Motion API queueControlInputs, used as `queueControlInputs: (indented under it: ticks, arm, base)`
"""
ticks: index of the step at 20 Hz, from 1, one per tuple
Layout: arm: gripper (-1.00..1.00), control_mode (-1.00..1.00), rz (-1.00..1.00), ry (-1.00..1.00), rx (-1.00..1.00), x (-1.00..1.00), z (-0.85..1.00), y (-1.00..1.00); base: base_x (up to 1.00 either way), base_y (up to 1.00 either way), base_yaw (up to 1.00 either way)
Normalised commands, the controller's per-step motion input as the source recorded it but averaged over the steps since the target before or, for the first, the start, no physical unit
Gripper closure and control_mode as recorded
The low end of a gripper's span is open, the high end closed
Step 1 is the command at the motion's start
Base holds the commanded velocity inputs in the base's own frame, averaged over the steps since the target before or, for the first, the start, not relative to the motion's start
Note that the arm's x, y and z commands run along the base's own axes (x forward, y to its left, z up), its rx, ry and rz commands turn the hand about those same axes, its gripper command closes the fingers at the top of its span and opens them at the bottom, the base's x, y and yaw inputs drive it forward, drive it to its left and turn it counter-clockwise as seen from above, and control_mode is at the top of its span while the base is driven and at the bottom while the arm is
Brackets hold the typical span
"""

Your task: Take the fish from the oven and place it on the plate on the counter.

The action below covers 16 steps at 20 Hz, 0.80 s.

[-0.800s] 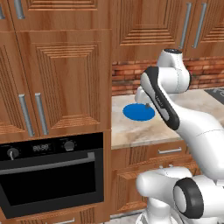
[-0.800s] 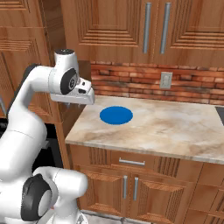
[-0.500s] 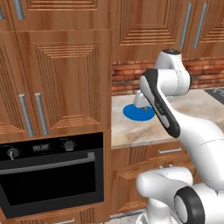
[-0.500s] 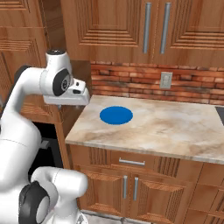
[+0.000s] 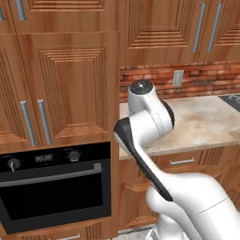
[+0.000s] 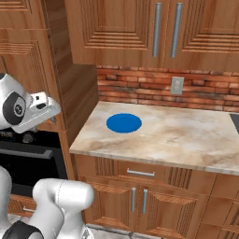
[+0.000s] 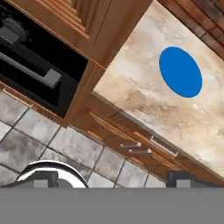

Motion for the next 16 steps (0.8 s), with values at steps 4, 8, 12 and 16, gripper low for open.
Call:
queueControlInputs:
  ticks: [4, 8, 12, 16]
  arm:
    - [-1.00, -1.00, 0.29, -0.20, -0.38, -0.36, -0.35, 1.00]
    - [-1.00, -1.00, 0.33, -0.16, -0.32, -0.27, -0.33, 1.00]
    - [-1.00, -1.00, 0.28, -0.10, -0.16, 0.00, -0.30, 1.00]
    - [-1.00, -1.00, 0.27, -0.11, -0.11, 0.00, -0.37, 1.00]
  base:
    - [0.00, 0.00, 0.00]
    - [0.00, 0.00, 0.00]
    - [0.00, 0.00, 0.00]
    - [0.00, 0.00, 0.00]
